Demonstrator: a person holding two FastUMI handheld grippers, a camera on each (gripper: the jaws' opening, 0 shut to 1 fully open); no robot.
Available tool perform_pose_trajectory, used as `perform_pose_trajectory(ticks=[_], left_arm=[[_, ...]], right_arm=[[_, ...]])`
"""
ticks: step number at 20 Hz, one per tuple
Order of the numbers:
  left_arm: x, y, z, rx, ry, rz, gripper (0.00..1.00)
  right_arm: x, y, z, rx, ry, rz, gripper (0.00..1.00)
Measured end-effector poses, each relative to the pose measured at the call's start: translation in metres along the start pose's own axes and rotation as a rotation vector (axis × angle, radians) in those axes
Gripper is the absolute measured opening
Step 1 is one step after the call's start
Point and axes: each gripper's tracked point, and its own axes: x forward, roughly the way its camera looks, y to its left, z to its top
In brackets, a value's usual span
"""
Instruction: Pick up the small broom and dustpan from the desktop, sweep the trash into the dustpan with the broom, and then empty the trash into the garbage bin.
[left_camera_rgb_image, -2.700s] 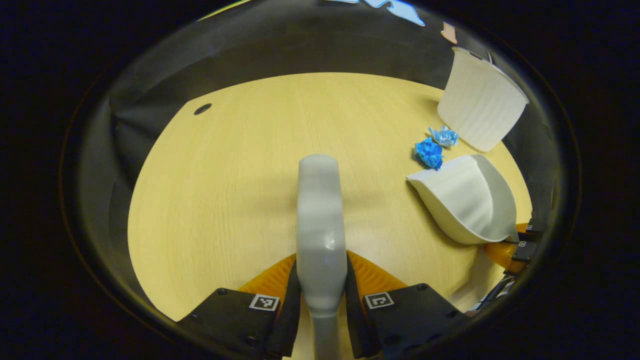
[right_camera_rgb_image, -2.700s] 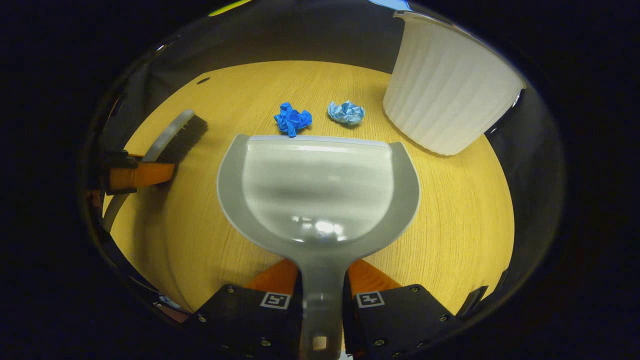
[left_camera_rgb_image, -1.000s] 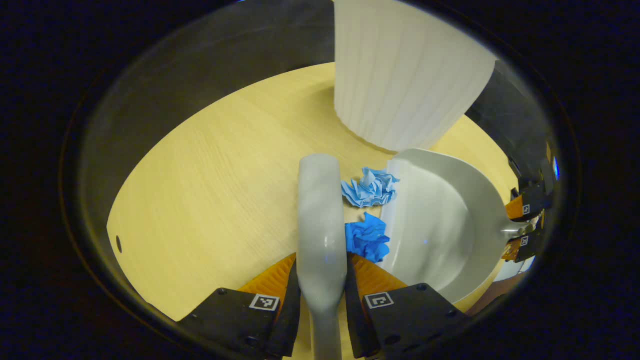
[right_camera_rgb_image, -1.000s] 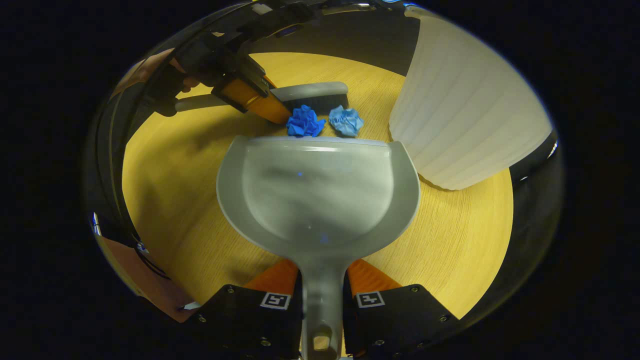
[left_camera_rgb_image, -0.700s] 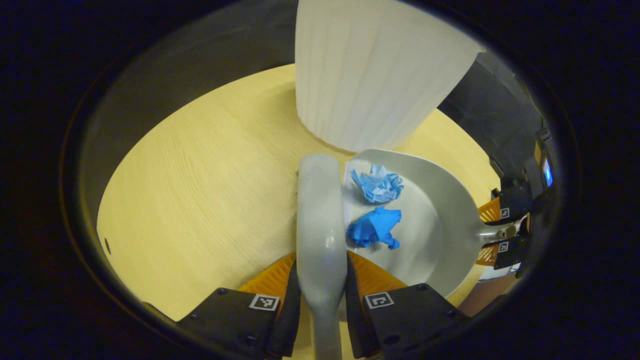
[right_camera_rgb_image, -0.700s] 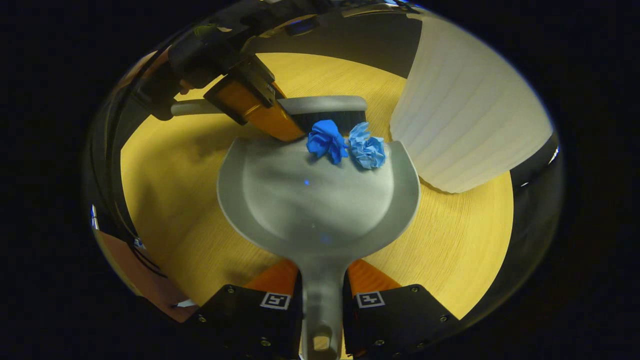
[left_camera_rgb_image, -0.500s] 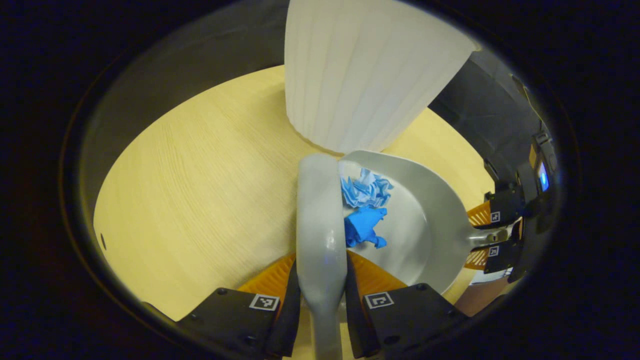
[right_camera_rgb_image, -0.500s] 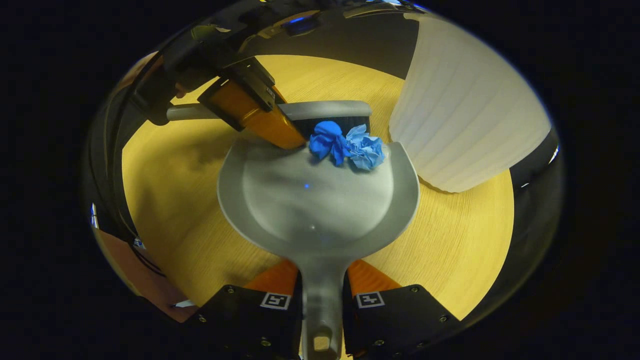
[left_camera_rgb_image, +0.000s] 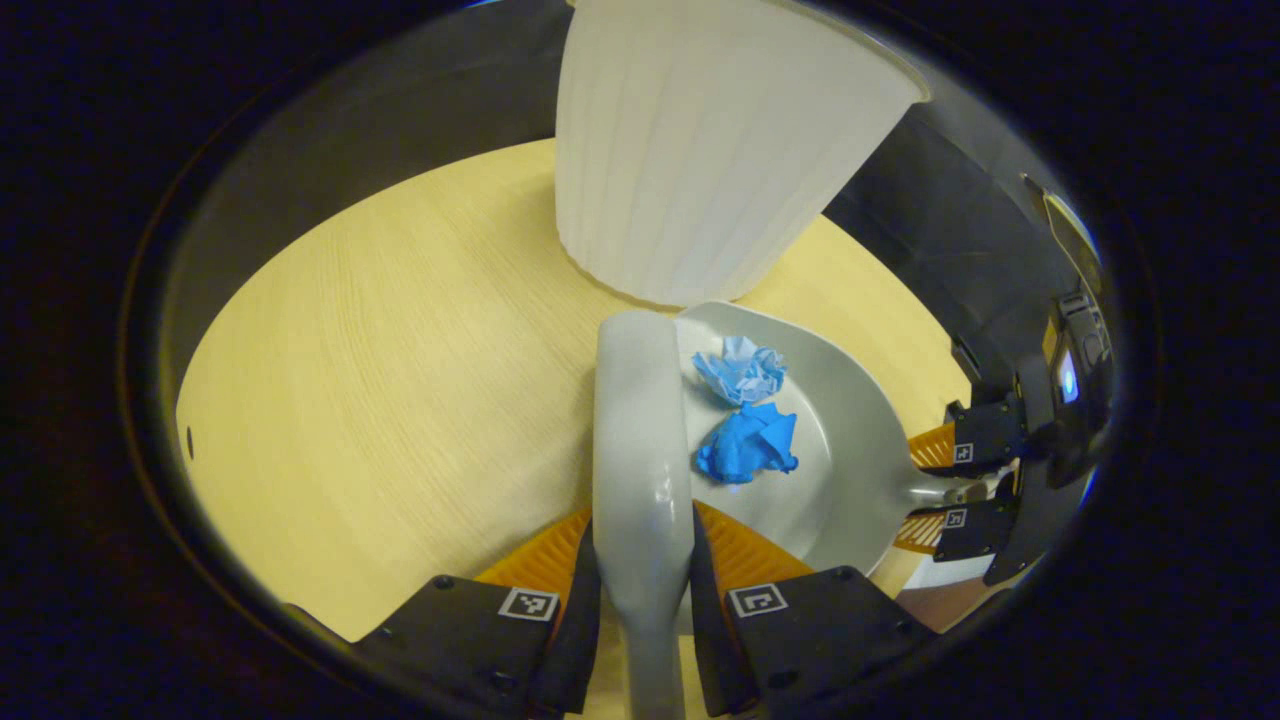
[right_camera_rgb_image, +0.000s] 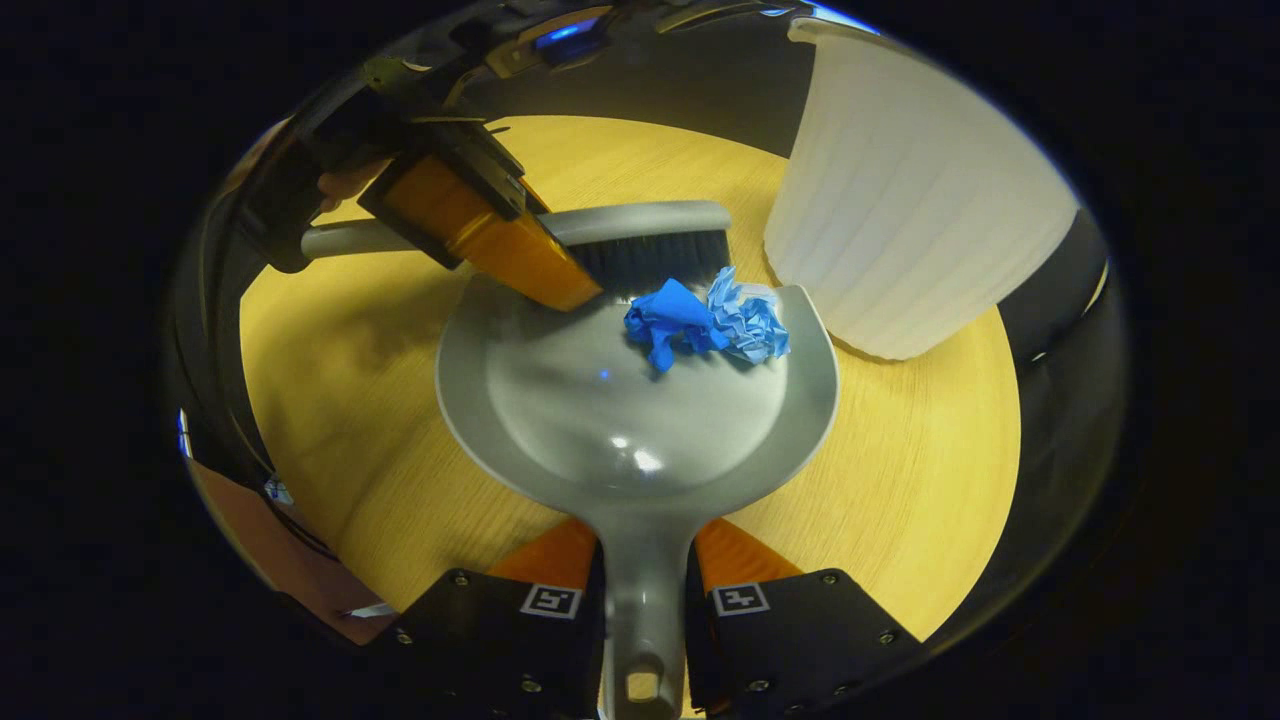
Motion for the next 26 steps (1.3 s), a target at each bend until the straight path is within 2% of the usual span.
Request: perform_pose_trajectory(ticks=[4,8,17,18,19,20,22,24,26], left_arm=[[-0.027,0.023,0.013,-0.017,-0.052,0.034,0.46],[-0.055,0.051,0.013,-0.043,-0.074,0.055,0.50],[-0.120,0.207,0.032,-0.075,-0.100,0.093,0.50],[-0.127,0.223,0.035,-0.076,-0.097,0.100,0.47],[-0.133,0.238,0.034,-0.077,-0.098,0.107,0.45],[-0.142,0.255,0.036,-0.077,-0.097,0.115,0.48],[-0.150,0.283,0.030,-0.072,-0.100,0.128,0.47],[-0.161,0.332,0.027,-0.071,-0.106,0.128,0.50],[-0.156,0.351,0.016,-0.077,-0.113,0.130,0.50]], right_arm=[[-0.003,-0.006,0.014,0.034,0.001,-0.034,0.33],[-0.005,-0.002,0.022,0.055,0.015,-0.066,0.33],[-0.001,0.008,0.028,0.112,0.047,-0.137,0.33],[-0.002,0.009,0.031,0.119,0.047,-0.141,0.33],[-0.001,0.009,0.030,0.124,0.049,-0.143,0.33],[-0.002,0.010,0.031,0.129,0.052,-0.144,0.33],[-0.005,0.012,0.033,0.131,0.053,-0.133,0.33],[-0.011,0.012,0.035,0.127,0.053,-0.118,0.33],[-0.018,0.012,0.038,0.132,0.049,-0.104,0.33]])
